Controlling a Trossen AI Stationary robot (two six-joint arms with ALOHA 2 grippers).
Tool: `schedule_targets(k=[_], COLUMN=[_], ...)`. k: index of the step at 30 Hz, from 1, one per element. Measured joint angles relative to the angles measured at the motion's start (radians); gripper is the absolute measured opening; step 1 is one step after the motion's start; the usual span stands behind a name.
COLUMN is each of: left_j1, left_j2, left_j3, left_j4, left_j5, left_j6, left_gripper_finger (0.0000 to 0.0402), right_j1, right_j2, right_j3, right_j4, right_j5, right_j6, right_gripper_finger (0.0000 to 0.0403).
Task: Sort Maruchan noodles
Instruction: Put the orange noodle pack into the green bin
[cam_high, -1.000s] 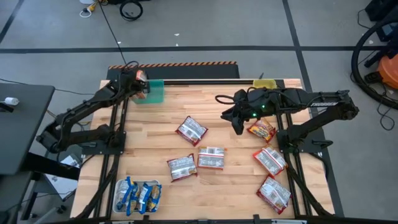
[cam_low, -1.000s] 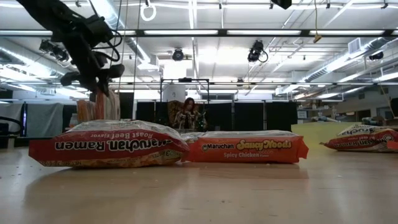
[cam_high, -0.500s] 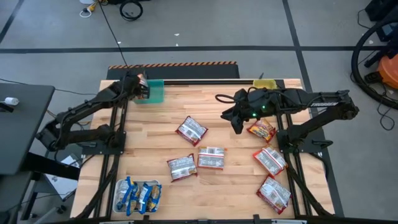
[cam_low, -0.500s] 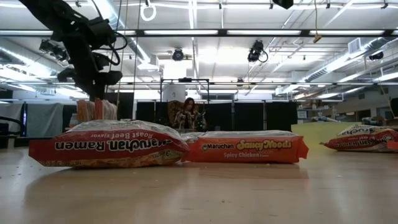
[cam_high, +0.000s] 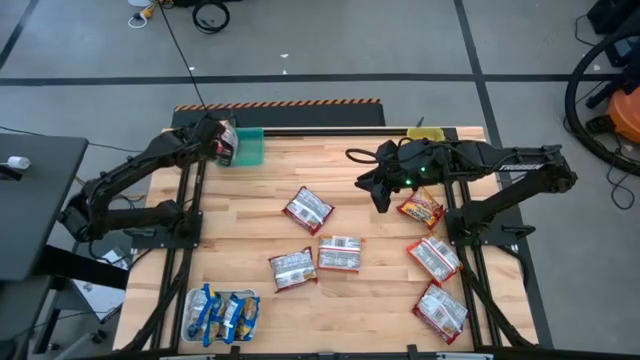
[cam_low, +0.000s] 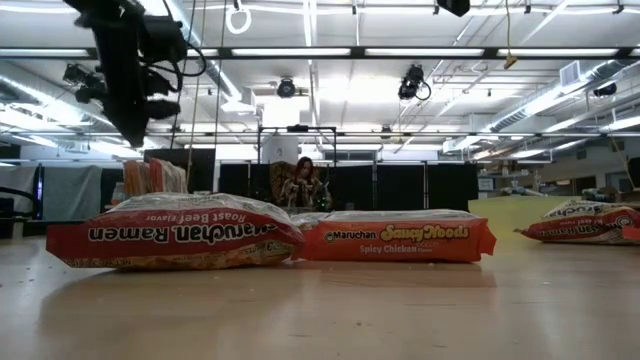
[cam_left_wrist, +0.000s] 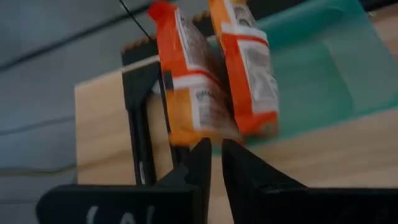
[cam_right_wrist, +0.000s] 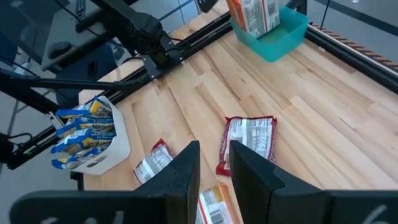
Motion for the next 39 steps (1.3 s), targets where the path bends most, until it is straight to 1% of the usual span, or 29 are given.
schedule_targets(k=[3,6,9,13,15,19,23,26,28,32,34,36,39], left_j1=[-0.022,-0.098,-0.234,-0.463,-0.575,-0.768,-0.918,-1.006,-1.057,-1.127,-1.151,-1.168,-1.183], left_j2=[-0.005,-0.041,-0.094,-0.15,-0.163,-0.164,-0.157,-0.151,-0.152,-0.152,-0.152,-0.152,-0.152], left_j3=[0.077,0.141,0.168,0.168,0.168,0.168,0.168,0.167,0.167,0.167,0.167,0.167,0.167], left_j4=[-0.119,-0.13,-0.058,0.086,0.14,0.205,0.274,0.336,0.384,0.435,0.454,0.457,0.46], left_j5=[0.042,0.115,0.194,0.21,0.212,0.212,0.192,0.182,0.179,0.179,0.179,0.179,0.179], left_j6=[-0.046,-0.043,-0.037,-0.034,-0.023,-0.033,-0.059,-0.063,-0.058,-0.035,-0.028,-0.027,-0.024], left_gripper_finger=[0.0033,0.003,0.003,0.003,0.003,0.003,0.003,0.003,0.003,0.003,0.003,0.003,0.0029], right_j1=[0.0,0.0,0.0,0.013,0.029,0.082,0.161,0.212,0.247,0.324,0.338,0.339,0.323], right_j2=[0.0,-0.001,0.001,0.0,0.003,0.034,0.07,0.087,0.098,0.144,0.187,0.241,0.334], right_j3=[0.0,-0.017,-0.056,-0.118,-0.13,-0.146,-0.185,-0.237,-0.278,-0.354,-0.399,-0.429,-0.436], right_j4=[-0.002,-0.005,-0.06,-0.142,-0.265,-0.539,-0.68,-0.65,-0.614,-0.5,-0.468,-0.445,-0.445], right_j5=[0.001,0.044,0.076,0.072,0.034,-0.06,-0.102,-0.19,-0.241,-0.207,-0.217,-0.289,-0.391], right_j6=[-0.039,-0.062,-0.098,-0.106,-0.044,0.15,0.389,0.486,0.549,0.617,0.658,0.663,0.661], right_gripper_finger=[0.0092,0.0092,0.0092,0.0092,0.0092,0.0092,0.0092,0.01,0.0112,0.0153,0.0174,0.0192,0.0215])
